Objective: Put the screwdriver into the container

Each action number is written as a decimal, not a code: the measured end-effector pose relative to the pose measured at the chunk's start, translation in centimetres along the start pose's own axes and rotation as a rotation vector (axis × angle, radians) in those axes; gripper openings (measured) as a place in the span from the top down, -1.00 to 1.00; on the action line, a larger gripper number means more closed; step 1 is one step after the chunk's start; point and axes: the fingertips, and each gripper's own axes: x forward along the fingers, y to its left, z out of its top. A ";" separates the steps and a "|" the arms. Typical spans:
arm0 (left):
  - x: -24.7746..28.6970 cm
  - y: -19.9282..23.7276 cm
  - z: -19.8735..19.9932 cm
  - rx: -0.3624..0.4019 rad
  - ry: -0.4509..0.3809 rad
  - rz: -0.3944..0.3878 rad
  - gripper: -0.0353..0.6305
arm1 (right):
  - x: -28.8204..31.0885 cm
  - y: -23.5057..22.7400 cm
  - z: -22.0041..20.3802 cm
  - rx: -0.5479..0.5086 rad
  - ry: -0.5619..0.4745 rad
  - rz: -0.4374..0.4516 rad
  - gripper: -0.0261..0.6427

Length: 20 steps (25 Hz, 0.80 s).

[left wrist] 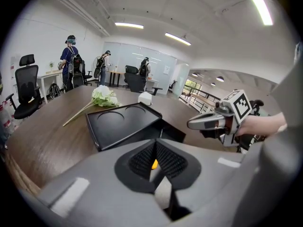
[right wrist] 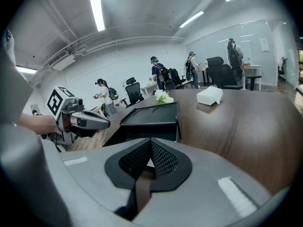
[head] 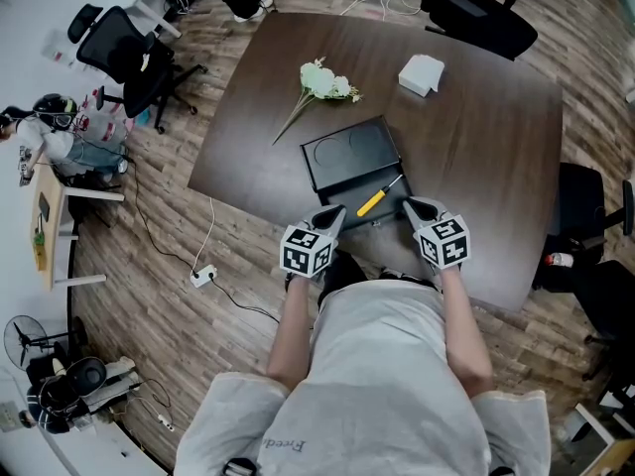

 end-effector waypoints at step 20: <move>0.6 0.0 -0.7 -0.042 0.013 0.000 0.73 | 0.0 -0.4 -0.3 -0.010 0.005 -0.002 0.92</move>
